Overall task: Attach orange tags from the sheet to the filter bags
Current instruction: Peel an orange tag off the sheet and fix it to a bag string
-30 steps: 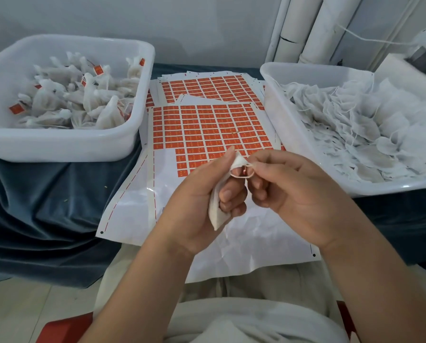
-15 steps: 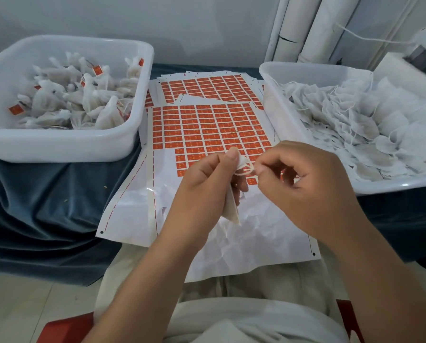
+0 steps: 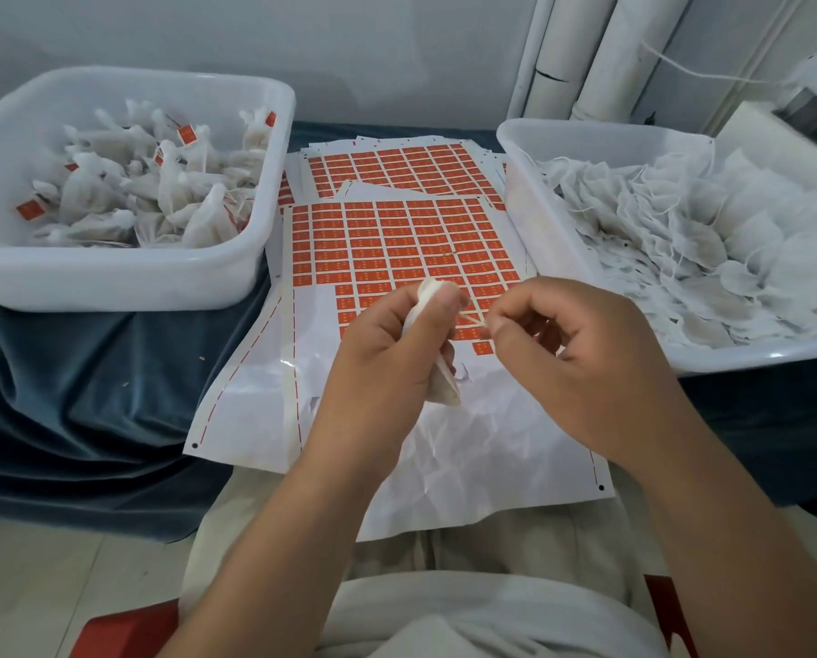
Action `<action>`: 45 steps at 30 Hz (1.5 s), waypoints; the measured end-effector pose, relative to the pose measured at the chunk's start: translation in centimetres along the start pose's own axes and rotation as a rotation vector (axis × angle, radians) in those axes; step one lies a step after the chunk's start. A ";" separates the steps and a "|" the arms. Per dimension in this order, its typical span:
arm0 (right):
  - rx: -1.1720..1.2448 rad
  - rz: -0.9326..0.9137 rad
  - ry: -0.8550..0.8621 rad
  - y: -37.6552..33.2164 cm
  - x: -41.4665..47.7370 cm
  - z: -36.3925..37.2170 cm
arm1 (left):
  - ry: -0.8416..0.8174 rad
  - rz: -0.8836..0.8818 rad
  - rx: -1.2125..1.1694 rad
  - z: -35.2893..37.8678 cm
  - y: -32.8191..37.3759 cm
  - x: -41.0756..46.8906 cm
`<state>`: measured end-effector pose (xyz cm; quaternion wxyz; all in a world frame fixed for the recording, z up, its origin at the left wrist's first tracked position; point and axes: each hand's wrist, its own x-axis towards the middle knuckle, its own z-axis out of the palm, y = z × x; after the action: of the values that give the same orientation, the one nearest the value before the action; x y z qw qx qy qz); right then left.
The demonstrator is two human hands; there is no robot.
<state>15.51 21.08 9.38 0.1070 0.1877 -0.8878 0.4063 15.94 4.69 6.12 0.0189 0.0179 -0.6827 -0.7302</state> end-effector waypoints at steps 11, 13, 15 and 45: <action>0.723 0.285 -0.087 1.6 0.8 1.0 | -0.018 -0.144 -0.195 -0.4 0.1 0.5; 1.047 0.307 -0.141 1.6 1.0 1.7 | -0.062 -0.141 -0.192 -0.5 0.0 0.5; 1.297 0.330 -0.166 1.3 1.1 2.1 | -0.118 -0.120 -0.189 -0.6 -0.1 0.5; -0.323 0.031 -0.032 0.6 0.1 0.7 | -0.114 0.346 0.382 1.1 -1.6 0.0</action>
<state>15.11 20.88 8.51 0.1154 0.1605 -0.9460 0.2567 15.92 5.89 4.64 0.1013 -0.1371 -0.8011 -0.5738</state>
